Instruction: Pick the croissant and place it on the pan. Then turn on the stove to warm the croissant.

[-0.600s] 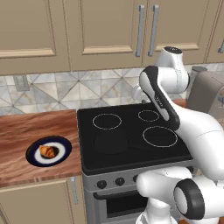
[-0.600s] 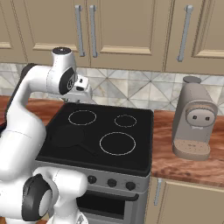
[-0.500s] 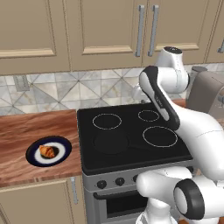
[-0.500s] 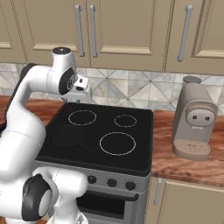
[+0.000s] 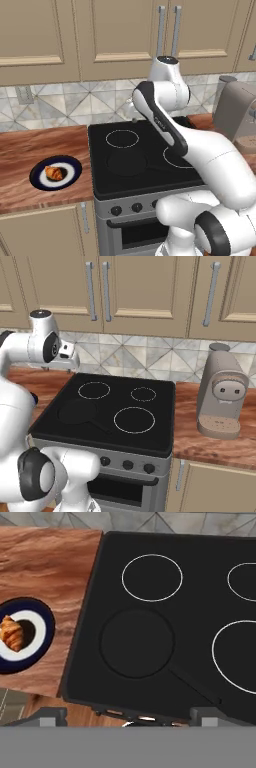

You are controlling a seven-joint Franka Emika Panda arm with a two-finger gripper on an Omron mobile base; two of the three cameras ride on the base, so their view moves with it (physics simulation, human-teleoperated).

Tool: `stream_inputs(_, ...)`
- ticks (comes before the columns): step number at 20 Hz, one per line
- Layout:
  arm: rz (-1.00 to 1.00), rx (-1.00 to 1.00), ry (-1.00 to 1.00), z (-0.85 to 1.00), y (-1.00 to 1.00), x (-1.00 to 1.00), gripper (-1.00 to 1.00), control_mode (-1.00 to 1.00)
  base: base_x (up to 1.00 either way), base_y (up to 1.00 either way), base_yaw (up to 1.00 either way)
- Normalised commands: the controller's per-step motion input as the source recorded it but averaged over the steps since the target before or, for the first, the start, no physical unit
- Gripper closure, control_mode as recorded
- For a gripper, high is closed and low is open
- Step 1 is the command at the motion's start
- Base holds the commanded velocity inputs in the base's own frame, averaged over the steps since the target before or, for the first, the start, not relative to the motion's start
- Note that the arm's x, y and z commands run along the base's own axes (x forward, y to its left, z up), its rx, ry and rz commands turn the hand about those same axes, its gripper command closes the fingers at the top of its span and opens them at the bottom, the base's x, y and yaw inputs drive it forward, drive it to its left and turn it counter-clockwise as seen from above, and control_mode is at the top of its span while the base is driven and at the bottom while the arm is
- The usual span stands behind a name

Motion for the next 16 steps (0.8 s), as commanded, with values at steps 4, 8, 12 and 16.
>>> stream_inputs(4, 0.06, 0.0, 0.0, 0.0, 1.0, -0.24, -1.0, -1.0, 0.0, 0.0, 0.0)
stream_inputs(8, 0.11, 0.0, 0.0, -0.01, 1.0, -0.24, -1.0, -1.0, 0.0, 0.0, 0.0)
stream_inputs(12, 0.16, 0.0, 0.0, 0.0, 1.0, -0.07, -1.0, -1.0, 0.0, 0.0, 0.0)
stream_inputs(16, 0.21, 0.0, 0.0, -0.01, 1.0, 0.0, -1.0, -1.0, 0.0, 0.0, 0.0)
